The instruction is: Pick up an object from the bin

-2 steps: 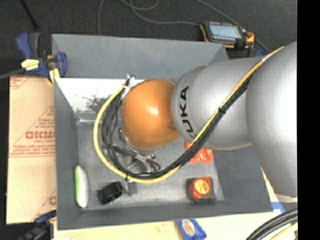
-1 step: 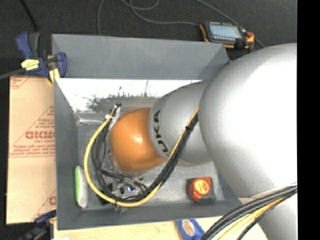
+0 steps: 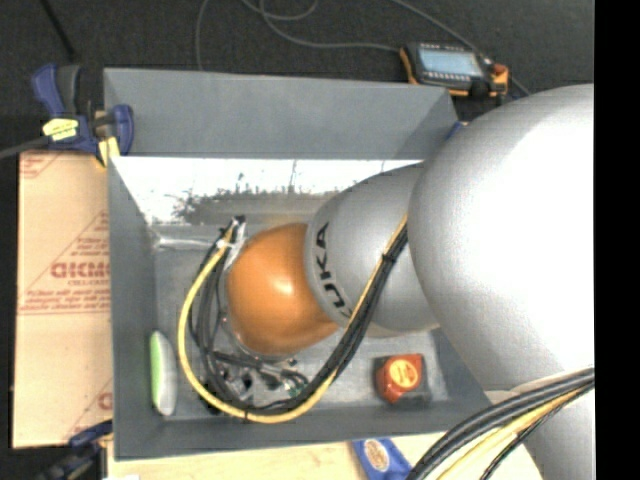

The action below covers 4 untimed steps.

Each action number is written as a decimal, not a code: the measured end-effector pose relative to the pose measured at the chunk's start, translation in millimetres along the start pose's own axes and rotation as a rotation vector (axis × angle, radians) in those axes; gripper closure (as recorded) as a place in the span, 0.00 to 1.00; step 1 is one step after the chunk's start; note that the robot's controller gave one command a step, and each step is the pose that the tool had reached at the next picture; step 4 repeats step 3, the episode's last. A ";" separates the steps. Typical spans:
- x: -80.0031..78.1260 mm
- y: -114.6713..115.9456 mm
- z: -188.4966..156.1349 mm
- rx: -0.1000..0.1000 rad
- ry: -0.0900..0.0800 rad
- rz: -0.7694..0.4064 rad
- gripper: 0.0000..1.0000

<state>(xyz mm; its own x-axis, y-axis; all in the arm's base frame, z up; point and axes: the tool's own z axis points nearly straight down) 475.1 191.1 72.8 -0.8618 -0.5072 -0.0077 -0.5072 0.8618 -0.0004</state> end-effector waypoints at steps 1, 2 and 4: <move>0.0 0.0 0.0 0.000 0.000 0.001 1.00; 1.7 0.3 -3.5 -0.001 0.006 0.001 1.00; 4.3 0.6 -23.9 -0.002 0.017 0.002 1.00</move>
Offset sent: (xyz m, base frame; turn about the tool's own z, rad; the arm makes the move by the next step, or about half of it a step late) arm -0.0001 0.0002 0.0766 0.0000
